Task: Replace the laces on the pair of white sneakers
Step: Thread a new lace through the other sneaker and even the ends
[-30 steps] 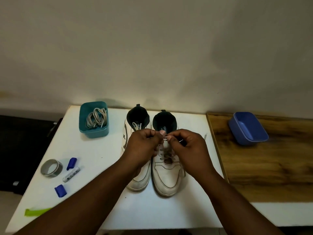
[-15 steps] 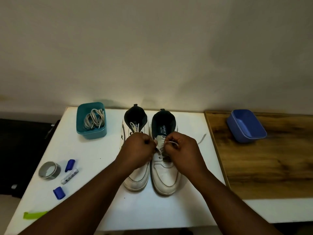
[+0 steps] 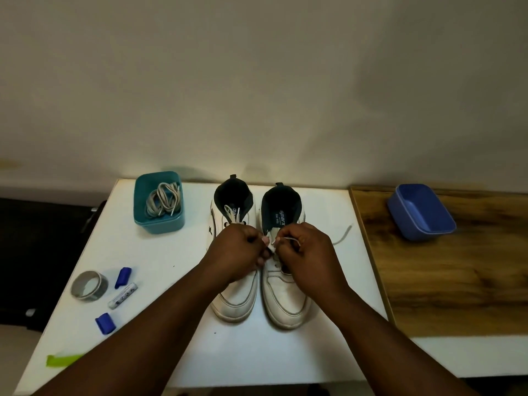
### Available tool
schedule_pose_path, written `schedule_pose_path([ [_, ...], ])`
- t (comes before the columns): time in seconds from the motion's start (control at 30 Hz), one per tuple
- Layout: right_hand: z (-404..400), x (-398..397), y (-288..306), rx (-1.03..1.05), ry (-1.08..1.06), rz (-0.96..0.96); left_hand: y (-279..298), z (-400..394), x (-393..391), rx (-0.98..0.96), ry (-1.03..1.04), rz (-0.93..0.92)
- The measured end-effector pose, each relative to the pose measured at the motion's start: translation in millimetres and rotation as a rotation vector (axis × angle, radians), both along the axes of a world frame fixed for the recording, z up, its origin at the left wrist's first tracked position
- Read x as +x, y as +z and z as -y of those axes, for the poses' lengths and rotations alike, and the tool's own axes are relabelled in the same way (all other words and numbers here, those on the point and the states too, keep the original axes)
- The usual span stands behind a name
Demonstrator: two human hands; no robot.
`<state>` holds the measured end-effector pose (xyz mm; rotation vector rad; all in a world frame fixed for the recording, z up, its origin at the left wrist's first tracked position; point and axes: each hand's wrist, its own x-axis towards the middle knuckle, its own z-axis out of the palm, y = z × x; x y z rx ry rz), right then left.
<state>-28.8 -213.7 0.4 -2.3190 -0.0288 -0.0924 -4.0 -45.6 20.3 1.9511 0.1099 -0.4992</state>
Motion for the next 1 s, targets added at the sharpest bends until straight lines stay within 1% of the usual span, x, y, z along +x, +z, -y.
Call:
schedule_pose_path([
  [0.17, -0.6, 0.8, 0.4, -0.062, 0.038, -0.012, 2.2, -0.7, -1.7, 0.021, -0.031, 0.031],
  [0.27, 2.5, 3.6, 4.3, -0.003, 0.076, -0.059, 2.2, -3.4, 1.2, -0.079, -0.004, -0.046],
  [0.3, 3.9, 4.1, 5.9, -0.002, 0.089, -0.070, 2.4, -5.0, 1.6, -0.107, -0.026, -0.060],
  [0.33, 5.4, 4.3, 7.4, -0.018, 0.113, -0.072, 1.3, -7.1, 2.8, -0.084, -0.069, -0.028],
  [0.4, 8.3, 3.3, 11.6, -0.087, 0.179, -0.070, -2.2, -8.7, 2.5, 0.088, -0.153, 0.130],
  [0.47, 11.9, 2.4, 16.2, -0.199, 0.224, -0.083, -3.7, -5.7, -0.9, 0.229, -0.150, 0.245],
  [0.53, 16.7, 2.2, 18.6, -0.321, 0.186, -0.100, -0.5, -2.4, -4.3, 0.336, -0.130, 0.321],
  [0.6, 20.9, 1.0, 20.2, -0.344, 0.113, -0.122, 11.0, -4.6, -6.9, 0.354, -0.069, 0.336],
  [0.63, 21.5, 0.3, 20.5, -0.333, 0.095, -0.127, 21.1, -7.0, -7.2, 0.280, 0.019, 0.344],
  [0.67, 21.5, 0.2, 20.5, -0.322, 0.087, -0.129, 32.5, -10.5, -7.2, 0.141, 0.157, 0.349],
  [0.7, 21.8, 0.4, 20.3, -0.308, 0.078, -0.128, 44.7, -13.1, -5.5, -0.082, 0.321, 0.338],
  [0.73, 22.1, 1.0, 19.6, -0.299, 0.069, -0.126, 56.6, -14.9, -2.9, -0.418, 0.487, 0.296],
  [0.77, 22.2, 1.7, 18.9, -0.296, 0.059, -0.120, 68.8, -15.5, -2.3, -0.822, 0.620, 0.207],
  [0.8, 22.3, 2.0, 18.5, -0.298, 0.051, -0.118, 76.8, -17.5, -2.2, -1.115, 0.704, 0.134],
  [0.83, 22.2, 2.0, 18.2, -0.299, 0.047, -0.117, 79.9, -20.0, -1.4, -1.224, 0.768, 0.115],
  [0.87, 22.3, 1.9, 18.3, -0.298, 0.045, -0.117, 78.8, -24.5, -0.1, -1.147, 0.804, 0.152],
  [0.9, 22.7, 1.6, 18.6, -0.295, 0.043, -0.116, 78.7, -28.7, 0.2, -0.916, 0.801, 0.256],
  [0.93, 23.4, 1.5, 19.1, -0.295, 0.043, -0.115, 73.1, -35.5, 2.2, -0.561, 0.729, 0.416],
  [0.97, 24.1, 1.2, 19.5, -0.295, 0.044, -0.111, 67.7, -42.3, 3.3, -0.154, 0.565, 0.578],
  [1.0, 24.8, 1.1, 19.4, -0.299, 0.045, -0.105, 62.9, -48.8, 3.3, 0.228, 0.324, 0.676],
])
